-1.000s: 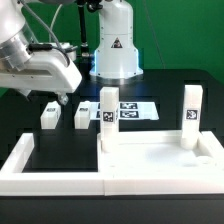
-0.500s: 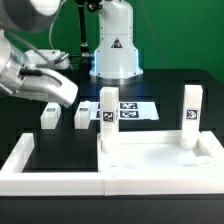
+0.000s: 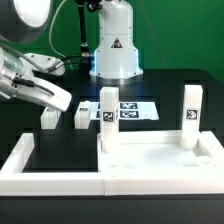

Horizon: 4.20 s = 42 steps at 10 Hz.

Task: Assemble desk

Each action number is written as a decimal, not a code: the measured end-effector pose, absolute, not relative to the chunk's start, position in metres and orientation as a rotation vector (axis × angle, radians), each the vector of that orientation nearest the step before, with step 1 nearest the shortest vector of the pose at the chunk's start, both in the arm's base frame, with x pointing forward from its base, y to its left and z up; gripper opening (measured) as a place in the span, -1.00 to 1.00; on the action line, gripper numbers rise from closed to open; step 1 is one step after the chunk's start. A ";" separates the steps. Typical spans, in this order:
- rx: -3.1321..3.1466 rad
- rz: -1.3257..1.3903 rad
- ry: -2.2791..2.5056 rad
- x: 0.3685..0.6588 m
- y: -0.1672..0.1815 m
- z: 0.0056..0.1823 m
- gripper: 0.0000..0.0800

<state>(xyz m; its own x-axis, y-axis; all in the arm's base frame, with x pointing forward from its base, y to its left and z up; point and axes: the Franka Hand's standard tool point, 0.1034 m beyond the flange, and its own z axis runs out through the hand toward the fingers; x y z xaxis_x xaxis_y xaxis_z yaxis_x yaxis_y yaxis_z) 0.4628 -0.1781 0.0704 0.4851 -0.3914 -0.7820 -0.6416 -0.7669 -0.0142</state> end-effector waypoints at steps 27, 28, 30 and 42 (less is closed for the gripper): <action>-2.401 1.316 0.945 0.408 -0.114 0.033 0.62; -2.404 1.313 0.944 0.408 -0.112 0.032 0.62; -2.415 1.304 0.933 0.411 -0.108 0.029 0.62; -2.442 1.295 0.926 0.406 -0.102 0.011 0.12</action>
Offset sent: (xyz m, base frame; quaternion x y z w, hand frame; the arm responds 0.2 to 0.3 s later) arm -0.0406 0.0276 -0.0245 -0.0216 -0.0249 0.0437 0.9985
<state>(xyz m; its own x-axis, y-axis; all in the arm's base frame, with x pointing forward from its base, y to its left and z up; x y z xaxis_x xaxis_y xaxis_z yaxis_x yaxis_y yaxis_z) 0.4056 -0.1020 0.0107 0.4109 -0.4257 -0.8062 -0.6251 -0.7752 0.0907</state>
